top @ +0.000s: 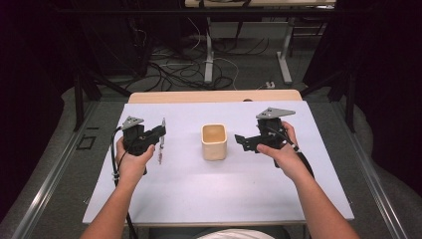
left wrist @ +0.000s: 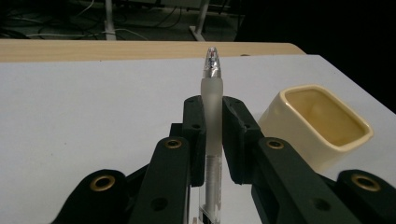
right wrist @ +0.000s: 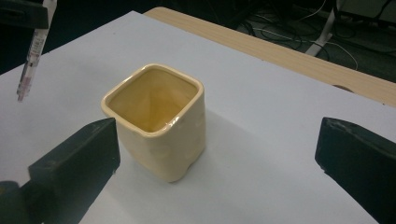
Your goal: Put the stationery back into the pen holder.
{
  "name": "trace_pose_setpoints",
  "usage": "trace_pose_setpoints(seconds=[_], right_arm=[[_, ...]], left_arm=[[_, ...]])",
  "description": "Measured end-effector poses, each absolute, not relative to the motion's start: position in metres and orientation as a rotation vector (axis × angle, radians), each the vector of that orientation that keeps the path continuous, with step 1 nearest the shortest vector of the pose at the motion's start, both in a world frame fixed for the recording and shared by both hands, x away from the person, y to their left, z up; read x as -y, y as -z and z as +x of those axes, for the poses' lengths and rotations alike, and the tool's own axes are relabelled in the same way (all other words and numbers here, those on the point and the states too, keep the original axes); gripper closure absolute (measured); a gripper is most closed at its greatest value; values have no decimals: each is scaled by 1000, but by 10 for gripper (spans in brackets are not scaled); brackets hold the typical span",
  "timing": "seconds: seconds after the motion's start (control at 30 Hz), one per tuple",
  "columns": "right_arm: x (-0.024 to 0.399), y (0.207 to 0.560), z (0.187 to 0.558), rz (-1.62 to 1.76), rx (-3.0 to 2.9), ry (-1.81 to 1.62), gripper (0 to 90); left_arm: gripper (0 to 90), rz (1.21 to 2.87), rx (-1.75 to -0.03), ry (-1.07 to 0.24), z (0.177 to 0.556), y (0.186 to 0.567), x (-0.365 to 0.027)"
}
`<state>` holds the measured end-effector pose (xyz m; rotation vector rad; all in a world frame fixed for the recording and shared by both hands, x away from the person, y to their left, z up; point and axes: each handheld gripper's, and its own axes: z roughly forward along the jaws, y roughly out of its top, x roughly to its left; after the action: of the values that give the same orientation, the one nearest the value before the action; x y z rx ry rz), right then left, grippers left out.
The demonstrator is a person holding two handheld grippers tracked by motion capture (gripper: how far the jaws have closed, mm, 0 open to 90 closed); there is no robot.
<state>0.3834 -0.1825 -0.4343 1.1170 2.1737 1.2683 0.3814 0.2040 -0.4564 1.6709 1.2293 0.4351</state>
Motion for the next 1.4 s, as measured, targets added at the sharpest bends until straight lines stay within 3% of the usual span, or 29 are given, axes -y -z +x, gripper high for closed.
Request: trace_pose_setpoints(seconds=[0.9, 1.4], right_arm=[[190, 432, 384, 1131, -2151, -1293, 0], [192, 434, 385, 1135, -2158, -1289, 0]], left_arm=[[803, 1657, -1067, -462, 413, 401, -146], [803, 1651, -1000, -422, 425, 395, -98]])
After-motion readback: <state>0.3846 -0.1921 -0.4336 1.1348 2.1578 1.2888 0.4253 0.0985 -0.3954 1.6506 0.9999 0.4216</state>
